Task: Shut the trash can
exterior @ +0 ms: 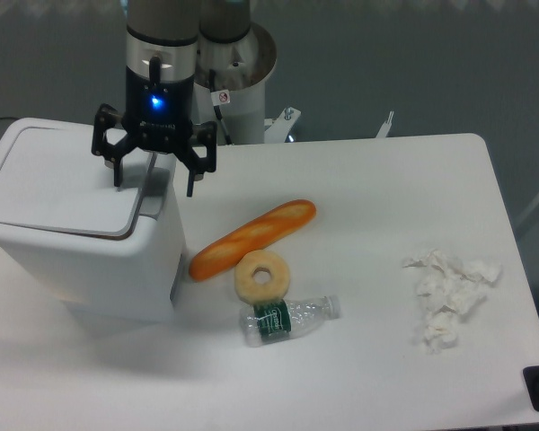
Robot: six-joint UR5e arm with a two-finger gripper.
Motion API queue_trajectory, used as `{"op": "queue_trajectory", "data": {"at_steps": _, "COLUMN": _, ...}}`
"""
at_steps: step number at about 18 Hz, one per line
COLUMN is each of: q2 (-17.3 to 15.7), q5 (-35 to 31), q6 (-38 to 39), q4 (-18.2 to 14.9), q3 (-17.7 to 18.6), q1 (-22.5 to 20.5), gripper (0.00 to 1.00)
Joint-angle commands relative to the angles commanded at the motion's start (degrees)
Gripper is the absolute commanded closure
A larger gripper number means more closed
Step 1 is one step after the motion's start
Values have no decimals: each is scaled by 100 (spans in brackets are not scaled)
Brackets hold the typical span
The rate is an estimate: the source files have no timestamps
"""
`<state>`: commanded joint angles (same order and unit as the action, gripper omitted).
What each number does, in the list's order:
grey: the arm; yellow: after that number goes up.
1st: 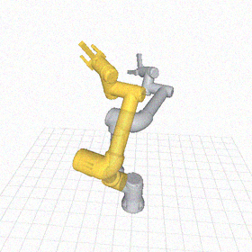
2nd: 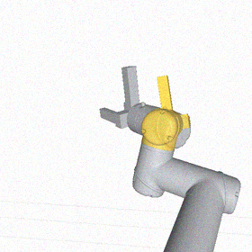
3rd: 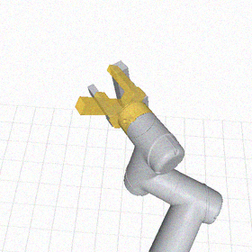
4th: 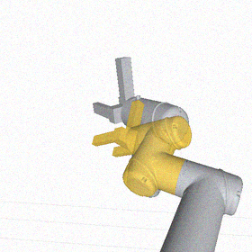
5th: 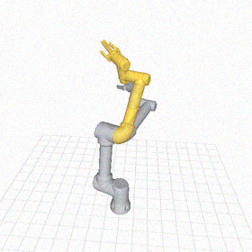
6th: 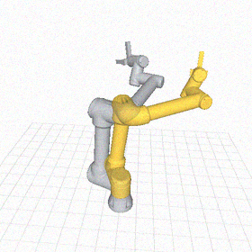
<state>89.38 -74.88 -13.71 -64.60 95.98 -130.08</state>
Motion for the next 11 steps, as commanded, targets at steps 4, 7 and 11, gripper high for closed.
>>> {"op": "queue_trajectory", "data": {"at_steps": 4, "q2": 9, "q5": -9, "q6": 0, "q4": 0, "q3": 9, "q1": -9, "gripper": 0}}
{"op": "queue_trajectory", "data": {"at_steps": 7, "q2": 70, "q5": -26, "q6": 0, "q4": 9, "q3": 9, "q1": -9, "gripper": 0}}
{"op": "queue_trajectory", "data": {"at_steps": 11, "q2": 88, "q5": -26, "q6": 0, "q4": 9, "q3": 9, "q1": -17, "gripper": 0}}
